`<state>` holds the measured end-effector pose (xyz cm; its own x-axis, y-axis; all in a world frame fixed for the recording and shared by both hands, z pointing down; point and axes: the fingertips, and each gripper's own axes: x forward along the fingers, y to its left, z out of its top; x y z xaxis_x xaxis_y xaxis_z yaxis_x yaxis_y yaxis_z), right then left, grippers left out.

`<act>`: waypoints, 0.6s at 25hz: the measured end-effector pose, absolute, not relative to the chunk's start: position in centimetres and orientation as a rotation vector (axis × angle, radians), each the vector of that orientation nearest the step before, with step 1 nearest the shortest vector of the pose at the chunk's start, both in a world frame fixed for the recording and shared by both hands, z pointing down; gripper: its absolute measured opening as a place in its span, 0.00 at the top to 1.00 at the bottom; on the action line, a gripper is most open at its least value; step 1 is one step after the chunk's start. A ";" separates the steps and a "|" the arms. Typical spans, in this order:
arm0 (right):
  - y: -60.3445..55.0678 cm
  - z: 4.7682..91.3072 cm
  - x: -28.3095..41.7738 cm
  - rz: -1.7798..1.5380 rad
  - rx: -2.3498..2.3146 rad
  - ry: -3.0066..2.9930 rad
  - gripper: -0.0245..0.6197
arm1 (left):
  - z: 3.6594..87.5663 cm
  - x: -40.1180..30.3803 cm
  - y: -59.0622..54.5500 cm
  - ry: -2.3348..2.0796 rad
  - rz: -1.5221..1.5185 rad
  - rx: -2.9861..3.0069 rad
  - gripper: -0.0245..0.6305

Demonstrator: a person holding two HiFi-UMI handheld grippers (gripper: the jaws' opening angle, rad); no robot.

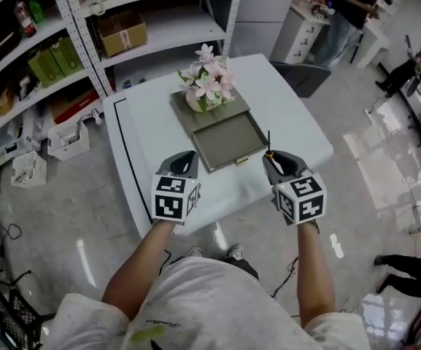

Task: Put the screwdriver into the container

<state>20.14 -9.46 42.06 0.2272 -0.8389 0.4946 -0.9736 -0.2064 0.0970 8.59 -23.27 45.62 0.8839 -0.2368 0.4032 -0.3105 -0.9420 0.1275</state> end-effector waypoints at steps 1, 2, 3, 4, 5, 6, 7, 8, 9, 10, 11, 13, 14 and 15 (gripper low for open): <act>-10.0 42.0 20.4 0.463 2.089 -1.682 0.84 | 45.7 8.7 -23.4 -0.423 0.579 2.864 0.96; -10.4 42.0 20.6 0.453 2.059 -1.690 0.84 | 45.8 8.8 -23.5 -0.430 0.580 2.862 0.96; -10.9 42.0 20.9 0.443 2.029 -1.699 0.84 | 45.9 8.9 -23.6 -0.439 0.583 2.861 0.96; -11.4 42.0 21.2 0.432 1.999 -1.710 0.84 | 46.0 8.9 -23.7 -0.450 0.586 2.860 0.96; -11.8 42.0 21.5 0.421 1.969 -1.725 0.84 | 46.1 9.0 -23.8 -0.464 0.587 2.858 0.96; -12.3 42.0 21.9 0.409 1.938 -1.744 0.84 | 46.2 9.2 -23.9 -0.480 0.587 2.856 0.96; -12.8 42.1 22.3 0.396 1.904 -1.764 0.84 | 46.4 9.4 -24.0 -0.498 0.587 2.853 0.96; -13.3 42.3 22.7 0.383 1.865 -1.784 0.84 | 46.7 9.6 -24.0 -0.517 0.588 2.849 0.96; -13.8 42.5 23.1 0.369 1.822 -1.803 0.84 | 47.0 9.7 -24.1 -0.540 0.592 2.842 0.96; -14.4 42.7 23.5 0.355 1.775 -1.822 0.84 | 47.3 9.8 -24.2 -0.569 0.597 2.833 0.96; -14.9 43.0 23.9 0.342 1.728 -1.843 0.84 | 47.6 9.8 -24.5 -0.603 0.601 2.821 0.96; -16.1 43.3 24.5 0.322 1.638 -1.888 0.84 | 48.1 9.9 -25.0 -0.675 0.613 2.794 0.96; -16.7 43.5 24.8 0.317 1.593 -1.908 0.84 | 48.3 10.0 -25.2 -0.709 0.621 2.780 0.96; -17.1 43.8 25.1 0.313 1.546 -1.925 0.84 | 48.6 10.1 -25.4 -0.742 0.627 2.767 0.96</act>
<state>25.13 -17.13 43.78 -0.1019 -0.7856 0.6103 -0.9386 0.2792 0.2027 10.12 -25.37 48.56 0.7828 -0.4281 0.4515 -0.5167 -0.8516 0.0883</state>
